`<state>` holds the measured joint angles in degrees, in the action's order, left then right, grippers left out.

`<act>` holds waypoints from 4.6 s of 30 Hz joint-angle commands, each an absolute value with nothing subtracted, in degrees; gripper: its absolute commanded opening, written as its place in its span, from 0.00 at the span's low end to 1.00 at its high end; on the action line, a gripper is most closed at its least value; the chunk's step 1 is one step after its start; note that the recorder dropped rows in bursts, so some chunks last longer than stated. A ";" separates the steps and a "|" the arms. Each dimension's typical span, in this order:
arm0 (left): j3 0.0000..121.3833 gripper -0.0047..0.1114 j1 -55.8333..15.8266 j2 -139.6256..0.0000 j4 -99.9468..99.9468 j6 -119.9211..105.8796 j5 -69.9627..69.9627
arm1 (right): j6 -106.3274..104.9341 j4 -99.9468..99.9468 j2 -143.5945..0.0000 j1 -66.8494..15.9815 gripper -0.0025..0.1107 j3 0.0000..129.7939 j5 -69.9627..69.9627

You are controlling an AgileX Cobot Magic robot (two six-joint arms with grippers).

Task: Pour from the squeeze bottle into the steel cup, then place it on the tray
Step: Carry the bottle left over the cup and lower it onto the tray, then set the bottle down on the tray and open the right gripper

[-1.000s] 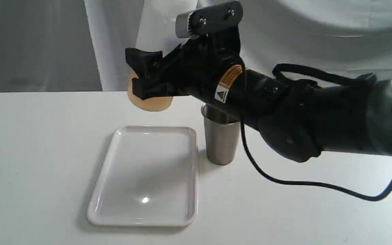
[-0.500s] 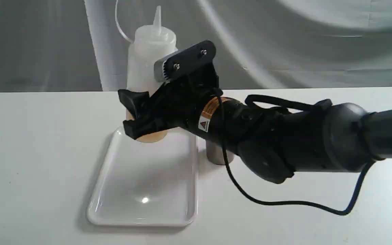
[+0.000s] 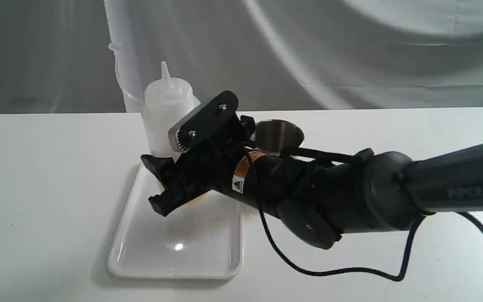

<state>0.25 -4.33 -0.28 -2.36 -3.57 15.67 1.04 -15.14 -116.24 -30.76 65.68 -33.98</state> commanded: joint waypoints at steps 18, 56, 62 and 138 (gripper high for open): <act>0.00 0.11 -4.66 0.00 -2.33 -3.48 15.22 | -0.84 -10.95 -123.52 -30.91 0.05 66.11 -47.41; 0.00 0.11 -4.66 0.00 -2.33 -3.48 15.22 | -4.66 -9.82 -129.23 -30.91 0.05 66.11 -51.98; 0.00 0.11 -4.66 0.00 -2.33 -3.48 15.22 | -4.66 -9.82 -130.52 -30.91 0.05 66.11 -52.46; 0.00 0.11 -4.66 0.00 -2.33 -3.48 15.22 | -0.55 -11.19 -130.99 -30.91 0.89 66.11 -50.86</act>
